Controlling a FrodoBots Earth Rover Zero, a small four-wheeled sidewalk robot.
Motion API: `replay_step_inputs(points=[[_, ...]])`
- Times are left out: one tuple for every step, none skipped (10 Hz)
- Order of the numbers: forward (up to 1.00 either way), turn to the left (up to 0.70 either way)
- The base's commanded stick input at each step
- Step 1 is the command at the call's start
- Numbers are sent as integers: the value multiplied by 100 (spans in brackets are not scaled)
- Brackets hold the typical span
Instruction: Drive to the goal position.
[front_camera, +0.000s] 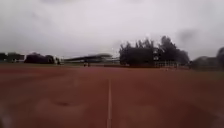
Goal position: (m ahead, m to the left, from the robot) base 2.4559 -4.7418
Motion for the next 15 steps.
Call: replay_step_inputs(points=[[50, 0], [50, 0], [50, 0], [50, 0], [50, 0], [50, 0], [50, 0], [50, 0], [50, 0], [50, 0], [50, 0], [50, 0], [50, 0], [50, 0], [50, 0]])
